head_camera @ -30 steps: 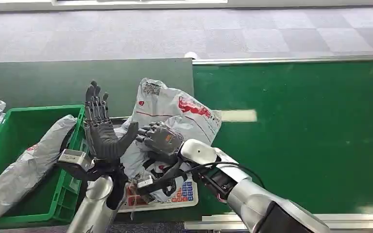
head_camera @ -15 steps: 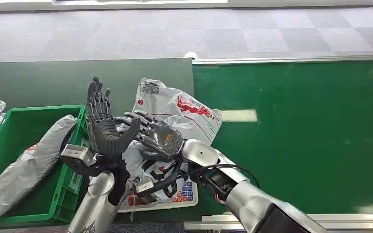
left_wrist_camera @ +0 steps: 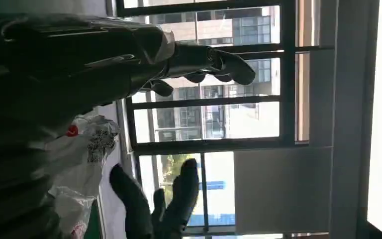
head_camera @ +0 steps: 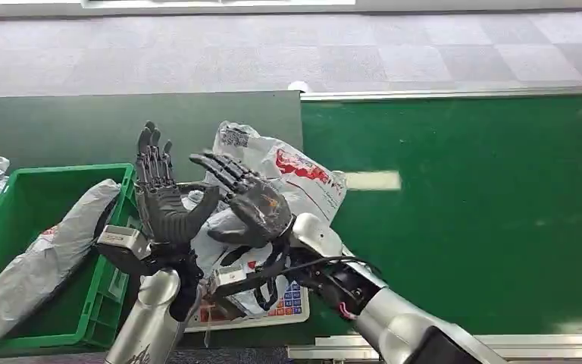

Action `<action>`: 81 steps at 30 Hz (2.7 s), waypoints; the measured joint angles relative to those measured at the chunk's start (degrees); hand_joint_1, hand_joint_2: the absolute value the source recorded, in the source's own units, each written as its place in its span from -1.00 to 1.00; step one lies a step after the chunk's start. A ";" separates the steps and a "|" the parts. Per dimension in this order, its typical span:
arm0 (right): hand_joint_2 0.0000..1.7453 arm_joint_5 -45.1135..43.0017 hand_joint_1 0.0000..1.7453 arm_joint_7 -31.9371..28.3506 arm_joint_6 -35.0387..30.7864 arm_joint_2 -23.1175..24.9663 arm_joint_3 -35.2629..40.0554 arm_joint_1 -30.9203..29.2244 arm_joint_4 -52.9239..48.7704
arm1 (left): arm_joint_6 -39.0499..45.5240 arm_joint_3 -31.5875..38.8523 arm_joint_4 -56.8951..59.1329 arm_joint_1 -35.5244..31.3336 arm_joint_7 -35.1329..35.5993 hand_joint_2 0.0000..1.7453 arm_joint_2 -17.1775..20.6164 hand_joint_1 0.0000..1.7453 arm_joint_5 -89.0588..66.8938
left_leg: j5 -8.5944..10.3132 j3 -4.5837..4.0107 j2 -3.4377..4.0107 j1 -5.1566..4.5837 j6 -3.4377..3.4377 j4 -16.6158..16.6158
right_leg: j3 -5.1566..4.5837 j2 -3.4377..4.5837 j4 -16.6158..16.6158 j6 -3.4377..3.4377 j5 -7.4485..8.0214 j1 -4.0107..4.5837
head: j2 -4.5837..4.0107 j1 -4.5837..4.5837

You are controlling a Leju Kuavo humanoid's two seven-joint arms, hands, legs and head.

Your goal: Moved the parcel from conveyor to table for the left to box.

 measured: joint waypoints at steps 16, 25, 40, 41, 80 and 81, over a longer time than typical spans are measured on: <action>1.00 -16.65 -1.00 -0.31 6.16 -9.97 -10.69 13.27 -33.59 | 3.96 1.79 -3.17 4.13 -0.02 1.00 1.60 -1.00 -1.79 | -0.01 0.00 -0.03 0.00 -0.01 0.00 | 0.00 -0.01 -0.01 0.00 -0.01 0.00 | 0.00 0.00; 1.00 -28.58 -1.00 -0.31 15.65 -12.15 -25.67 23.48 -45.56 | 5.09 1.81 -4.28 7.35 0.00 1.00 3.04 -1.00 -3.04 | -0.02 -0.01 -0.03 0.00 0.00 0.00 | -0.01 -0.01 -0.02 0.00 -0.01 -0.01 | 0.00 0.00; 1.00 -33.93 -1.00 4.63 27.75 -11.36 -51.73 35.76 -46.15 | 5.07 1.75 -7.13 10.59 0.00 1.00 4.33 -1.00 -4.30 | -0.05 -0.05 -0.05 -0.01 0.00 0.00 | -0.01 -0.02 -0.03 0.01 -0.01 -0.02 | 0.00 0.00; 1.00 -33.30 -1.00 6.09 27.95 -11.21 -52.52 36.08 -46.15 | 5.07 1.75 -7.21 10.63 -0.02 1.00 4.33 -1.00 -4.44 | -0.05 -0.03 -0.04 -0.01 0.00 -0.01 | -0.01 -0.02 -0.03 0.01 -0.01 -0.01 | 0.00 0.00; 1.00 -13.36 -1.00 13.97 41.72 -3.10 -58.82 34.31 -30.48 | -8.77 -6.84 10.95 2.01 39.93 1.00 2.97 -1.00 -59.39 | -0.03 -0.03 -0.01 0.00 0.00 -0.01 | -0.02 0.00 -0.02 -0.03 0.02 0.00 | 0.00 0.00; 1.00 -13.19 -1.00 13.94 41.74 -3.01 -58.84 34.17 -30.24 | -9.05 -6.62 11.72 1.75 40.35 1.00 2.80 -1.00 -60.35 | -0.03 -0.03 -0.01 0.00 0.00 -0.02 | -0.01 0.00 -0.02 -0.03 0.02 0.00 | 0.00 0.02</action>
